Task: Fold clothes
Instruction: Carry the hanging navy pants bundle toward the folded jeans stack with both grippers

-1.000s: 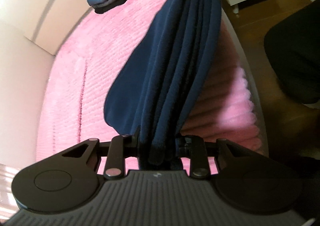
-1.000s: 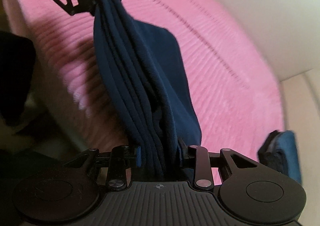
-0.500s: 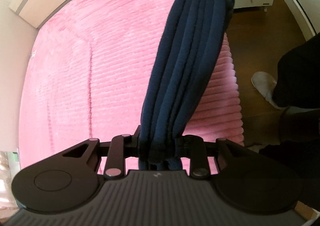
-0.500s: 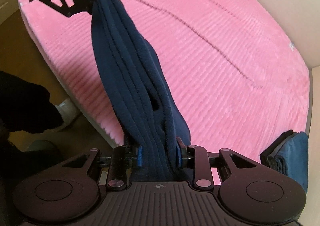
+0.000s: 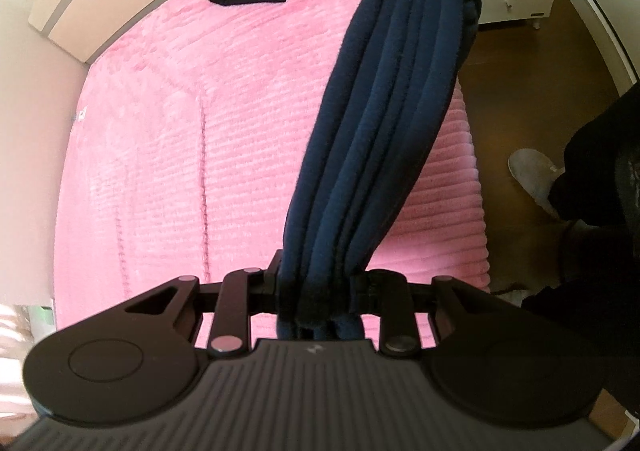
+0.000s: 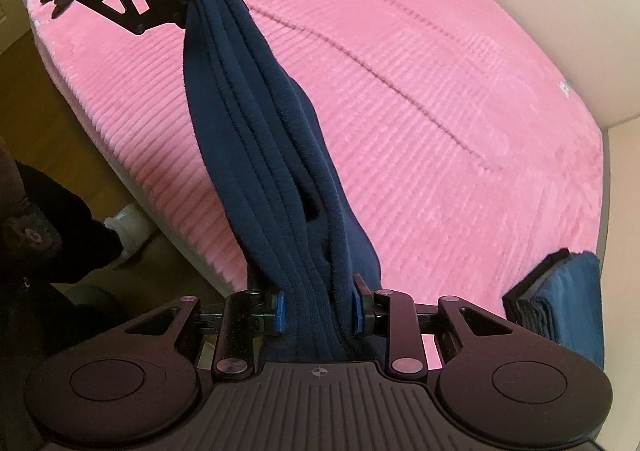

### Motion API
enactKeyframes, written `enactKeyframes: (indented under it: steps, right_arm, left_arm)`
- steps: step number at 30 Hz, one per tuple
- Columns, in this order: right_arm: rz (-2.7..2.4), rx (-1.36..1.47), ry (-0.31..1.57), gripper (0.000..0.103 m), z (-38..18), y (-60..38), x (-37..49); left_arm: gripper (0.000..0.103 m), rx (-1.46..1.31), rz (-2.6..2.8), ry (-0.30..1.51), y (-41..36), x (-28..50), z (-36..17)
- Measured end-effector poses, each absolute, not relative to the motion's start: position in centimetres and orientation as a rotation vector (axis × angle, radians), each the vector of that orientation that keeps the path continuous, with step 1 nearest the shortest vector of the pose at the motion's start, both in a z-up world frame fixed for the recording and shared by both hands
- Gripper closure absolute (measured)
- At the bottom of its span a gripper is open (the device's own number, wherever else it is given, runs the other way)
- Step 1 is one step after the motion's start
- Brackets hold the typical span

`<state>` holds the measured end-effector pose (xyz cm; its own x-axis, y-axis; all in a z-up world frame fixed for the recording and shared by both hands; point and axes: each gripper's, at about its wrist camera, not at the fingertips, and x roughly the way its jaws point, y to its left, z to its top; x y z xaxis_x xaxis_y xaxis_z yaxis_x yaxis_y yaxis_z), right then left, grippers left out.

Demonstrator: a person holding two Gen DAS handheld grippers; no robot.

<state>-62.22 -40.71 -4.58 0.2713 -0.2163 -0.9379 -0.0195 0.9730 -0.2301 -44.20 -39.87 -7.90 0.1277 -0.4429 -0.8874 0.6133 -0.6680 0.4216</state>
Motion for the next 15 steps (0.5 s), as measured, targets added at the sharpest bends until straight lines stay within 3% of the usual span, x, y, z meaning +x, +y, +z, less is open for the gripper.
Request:
enactKeyframes:
  steps: [15]
  right_arm:
    - [-0.211, -0.205, 1.259, 0.075, -2.5, -44.6, -70.3]
  left_arm:
    - [0.078, 1.628, -1.689, 0.069, -44.3, -52.0, -6.4]
